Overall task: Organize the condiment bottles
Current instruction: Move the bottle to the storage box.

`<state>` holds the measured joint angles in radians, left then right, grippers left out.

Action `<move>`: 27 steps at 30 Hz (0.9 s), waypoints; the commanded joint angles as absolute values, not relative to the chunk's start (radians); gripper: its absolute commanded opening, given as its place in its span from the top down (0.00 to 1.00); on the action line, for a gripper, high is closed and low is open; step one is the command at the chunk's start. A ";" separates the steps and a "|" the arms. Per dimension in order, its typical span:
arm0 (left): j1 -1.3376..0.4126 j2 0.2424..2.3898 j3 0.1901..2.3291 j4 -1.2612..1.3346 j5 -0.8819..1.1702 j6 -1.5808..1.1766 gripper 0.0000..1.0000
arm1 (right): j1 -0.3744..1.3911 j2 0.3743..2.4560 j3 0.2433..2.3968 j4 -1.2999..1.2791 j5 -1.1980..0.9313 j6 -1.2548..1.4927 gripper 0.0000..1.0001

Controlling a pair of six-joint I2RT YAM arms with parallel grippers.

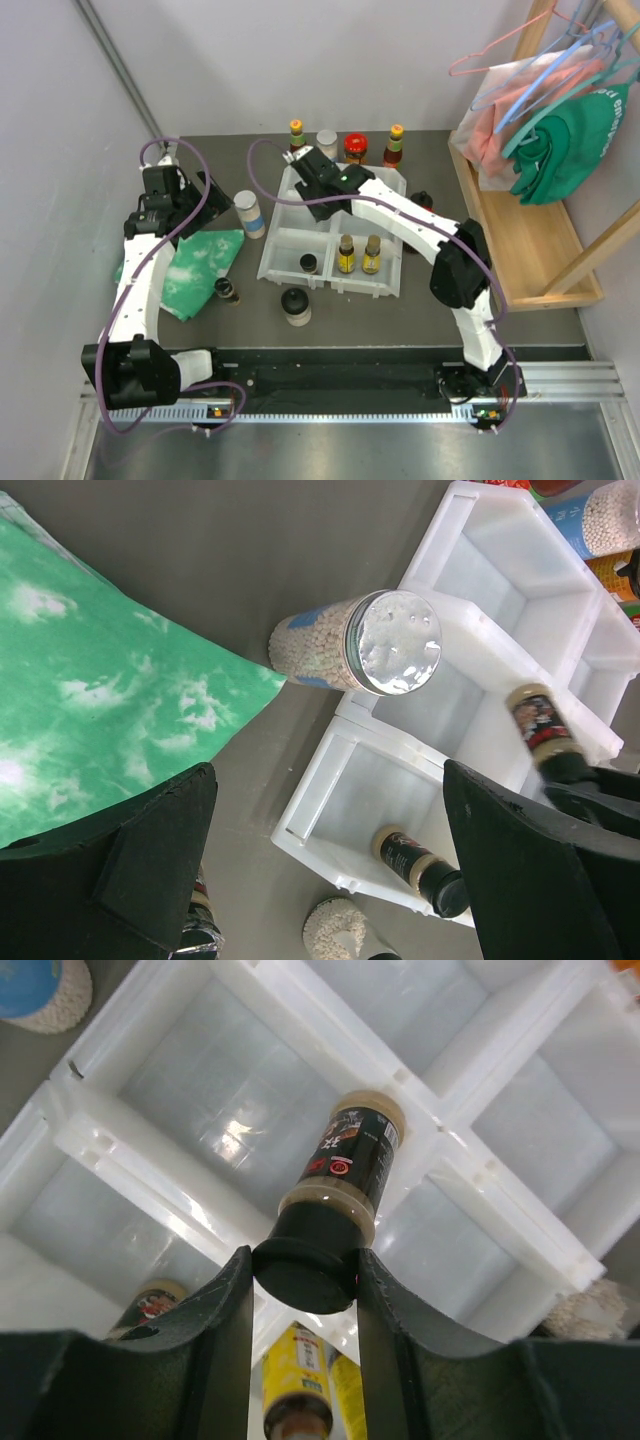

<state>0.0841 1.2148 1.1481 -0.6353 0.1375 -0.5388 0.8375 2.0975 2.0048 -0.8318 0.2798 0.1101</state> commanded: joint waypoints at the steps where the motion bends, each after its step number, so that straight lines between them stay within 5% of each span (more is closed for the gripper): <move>1: 0.081 1.193 1.150 -0.583 0.130 -0.535 0.01 | 0.828 1.980 2.085 -0.851 0.304 0.109 1.00; 27: 0.083 1.167 1.098 -0.552 0.132 -0.545 0.01 | 0.848 1.874 1.982 -1.052 -0.129 0.149 1.00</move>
